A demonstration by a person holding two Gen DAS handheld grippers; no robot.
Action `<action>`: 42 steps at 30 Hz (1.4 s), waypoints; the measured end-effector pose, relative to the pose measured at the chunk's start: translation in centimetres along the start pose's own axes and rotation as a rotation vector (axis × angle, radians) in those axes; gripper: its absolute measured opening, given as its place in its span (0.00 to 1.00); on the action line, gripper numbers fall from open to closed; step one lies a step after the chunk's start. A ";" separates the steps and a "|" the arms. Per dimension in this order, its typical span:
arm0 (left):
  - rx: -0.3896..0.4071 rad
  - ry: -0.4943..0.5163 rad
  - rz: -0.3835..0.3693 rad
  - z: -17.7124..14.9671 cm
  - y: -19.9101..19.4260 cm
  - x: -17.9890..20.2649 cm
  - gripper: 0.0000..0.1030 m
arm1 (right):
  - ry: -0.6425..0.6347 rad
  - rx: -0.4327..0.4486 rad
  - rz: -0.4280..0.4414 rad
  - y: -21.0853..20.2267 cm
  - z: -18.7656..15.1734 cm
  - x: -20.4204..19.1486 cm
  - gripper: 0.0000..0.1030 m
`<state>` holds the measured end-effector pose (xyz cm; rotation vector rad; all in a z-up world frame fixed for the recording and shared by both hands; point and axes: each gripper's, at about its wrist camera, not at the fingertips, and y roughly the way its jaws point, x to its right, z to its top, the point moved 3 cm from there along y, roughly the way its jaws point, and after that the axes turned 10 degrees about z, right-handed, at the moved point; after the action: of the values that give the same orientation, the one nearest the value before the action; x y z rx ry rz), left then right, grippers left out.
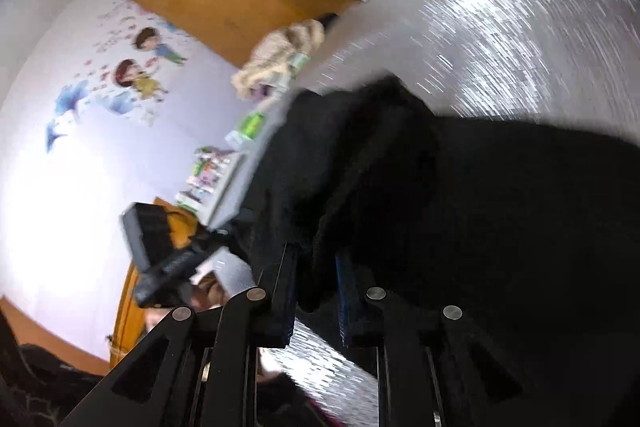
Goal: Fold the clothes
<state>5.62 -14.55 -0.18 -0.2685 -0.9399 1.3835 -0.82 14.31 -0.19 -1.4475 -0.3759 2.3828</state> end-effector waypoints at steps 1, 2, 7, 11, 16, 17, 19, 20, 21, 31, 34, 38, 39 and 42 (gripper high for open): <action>-0.008 0.002 0.004 0.0 0.2 -0.1 0.10 | 0.021 -0.005 -0.003 0.1 -0.4 0.7 0.16; -0.010 0.003 0.002 -0.1 0.1 -0.1 0.10 | 0.042 -0.010 -0.006 0.2 -0.8 1.5 0.16; -0.028 0.005 -0.002 -0.4 0.0 -0.4 0.12 | 0.032 -0.028 -0.012 -0.2 -1.1 1.8 0.22; -0.045 -0.004 -0.003 -1.0 -0.2 -0.9 0.13 | 0.014 -0.036 -0.022 0.0 -0.8 1.7 0.28; -0.005 0.014 0.024 -0.8 -1.8 -1.3 0.13 | -0.027 -0.009 -0.045 -0.8 -0.1 0.7 0.34; 0.013 0.015 0.042 -0.7 -2.3 -1.4 0.12 | -0.033 0.004 -0.048 -1.2 0.1 0.6 0.34; 0.054 0.022 0.071 0.0 -3.3 -1.2 0.11 | -0.049 0.038 -0.061 -2.0 0.7 0.3 0.34; 0.071 0.029 0.065 0.2 -3.6 -0.9 0.11 | -0.069 0.065 -0.067 -2.5 1.0 0.0 0.35; 0.079 0.039 0.049 0.4 -3.6 -0.3 0.11 | -0.089 0.091 -0.073 -2.9 1.4 -0.3 0.36; -0.027 0.066 -0.016 -2.2 -0.1 0.9 0.05 | -0.109 0.034 -0.103 1.1 2.6 0.5 0.24; -0.028 0.081 -0.002 -1.8 -0.5 0.7 0.03 | -0.054 0.032 -0.125 1.0 2.8 1.7 0.16; 0.026 0.099 0.008 -0.3 -1.8 1.7 0.04 | -0.152 0.063 -0.148 0.7 4.2 -1.1 0.19; 0.044 0.098 -0.001 0.1 -2.1 2.0 0.04 | -0.172 0.071 -0.133 0.8 4.7 -1.9 0.19; 0.072 0.103 -0.002 1.5 -1.6 2.9 0.04 | -0.210 0.070 -0.120 2.0 6.3 -3.1 0.19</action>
<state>5.41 -12.77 3.01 -0.2817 -0.8029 1.3859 -5.37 10.91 4.36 -1.1155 -0.4134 2.4302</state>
